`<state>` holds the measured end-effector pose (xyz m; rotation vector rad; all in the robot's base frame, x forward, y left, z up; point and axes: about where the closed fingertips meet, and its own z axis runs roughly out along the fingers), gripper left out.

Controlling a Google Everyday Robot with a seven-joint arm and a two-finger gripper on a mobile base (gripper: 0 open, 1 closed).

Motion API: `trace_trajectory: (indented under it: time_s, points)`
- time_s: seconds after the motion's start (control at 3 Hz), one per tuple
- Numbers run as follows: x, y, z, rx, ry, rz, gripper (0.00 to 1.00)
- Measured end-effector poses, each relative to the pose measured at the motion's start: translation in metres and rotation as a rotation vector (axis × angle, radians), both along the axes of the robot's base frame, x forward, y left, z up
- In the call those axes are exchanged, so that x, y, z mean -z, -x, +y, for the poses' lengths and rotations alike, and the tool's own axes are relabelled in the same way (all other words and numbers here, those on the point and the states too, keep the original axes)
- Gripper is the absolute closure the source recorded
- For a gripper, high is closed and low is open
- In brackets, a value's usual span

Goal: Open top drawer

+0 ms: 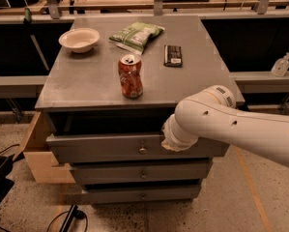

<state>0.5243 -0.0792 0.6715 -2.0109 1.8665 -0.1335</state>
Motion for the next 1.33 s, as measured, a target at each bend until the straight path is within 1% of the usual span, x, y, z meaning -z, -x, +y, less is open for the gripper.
trace_trajectory:
  time_s: [1.0,1.33]
  points:
    - [-0.001,0.003,-0.001,0.000,0.002,0.004,1.00]
    - [-0.002,0.021,-0.004,-0.010,0.006,0.025,1.00]
